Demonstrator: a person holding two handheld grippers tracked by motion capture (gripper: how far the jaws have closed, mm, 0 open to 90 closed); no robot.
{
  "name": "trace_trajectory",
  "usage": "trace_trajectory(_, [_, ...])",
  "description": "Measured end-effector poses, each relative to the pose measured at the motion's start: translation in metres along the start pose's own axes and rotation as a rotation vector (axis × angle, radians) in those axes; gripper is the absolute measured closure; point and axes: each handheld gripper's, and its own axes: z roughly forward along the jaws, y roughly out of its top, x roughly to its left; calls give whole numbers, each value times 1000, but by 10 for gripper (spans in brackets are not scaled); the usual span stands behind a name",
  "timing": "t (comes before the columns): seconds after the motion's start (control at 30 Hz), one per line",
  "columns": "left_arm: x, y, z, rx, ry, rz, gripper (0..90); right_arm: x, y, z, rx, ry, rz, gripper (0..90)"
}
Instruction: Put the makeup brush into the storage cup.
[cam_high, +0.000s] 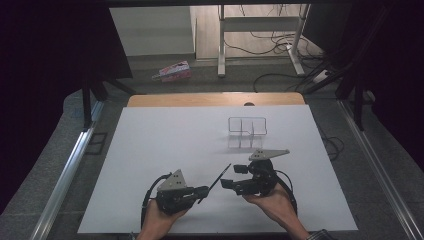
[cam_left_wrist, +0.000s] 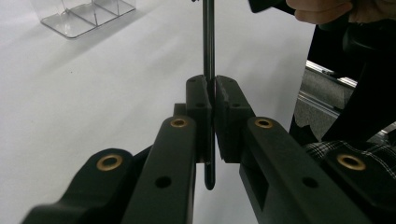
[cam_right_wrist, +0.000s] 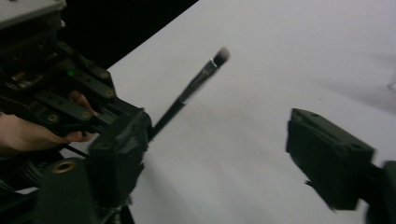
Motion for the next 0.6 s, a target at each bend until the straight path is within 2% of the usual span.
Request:
trace_trajectory(0.07, [0, 0, 0, -1, -1, 0, 854, 2, 2, 2, -11, 9, -6, 345])
trace_trajectory(0.13, [-1, 0, 0, 0, 0, 4, 854, 2, 3, 2, -14, 15, -4, 376])
trace_trajectory(0.3, [-2, 0, 2, 6, -1, 7, 854, 0, 4, 5, -26, 74, 12, 532])
trace_trajectory(0.37, [-2, 0, 3, 12, 0, 11, 854, -1, 4, 7, -33, 102, 28, 599])
trace_trajectory(0.4, [-2, 0, 3, 16, -2, 10, 854, -3, 3, 8, -37, 130, 49, 710])
trace_trajectory(0.43, [-3, 0, 4, 20, -2, 11, 854, -4, 2, 8, -37, 139, 52, 767])
trace_trajectory(0.47, [-3, 0, 5, 29, -2, 16, 854, -4, 2, 8, -37, 139, 52, 767])
trace_trajectory(0.5, [-3, 0, 6, 43, 4, 24, 852, -5, 2, 8, -42, 157, 64, 811])
trace_trajectory(0.53, [-4, 0, 8, 52, 2, 28, 846, -6, 1, 9, -41, 205, 94, 844])
trace_trajectory(0.57, [-4, 0, 9, 60, 8, 29, 841, -6, 1, 10, -40, 220, 109, 846])
trace_trajectory(0.6, [-3, -1, 9, 67, 13, 30, 819, -3, 1, 10, -24, 185, 78, 850])
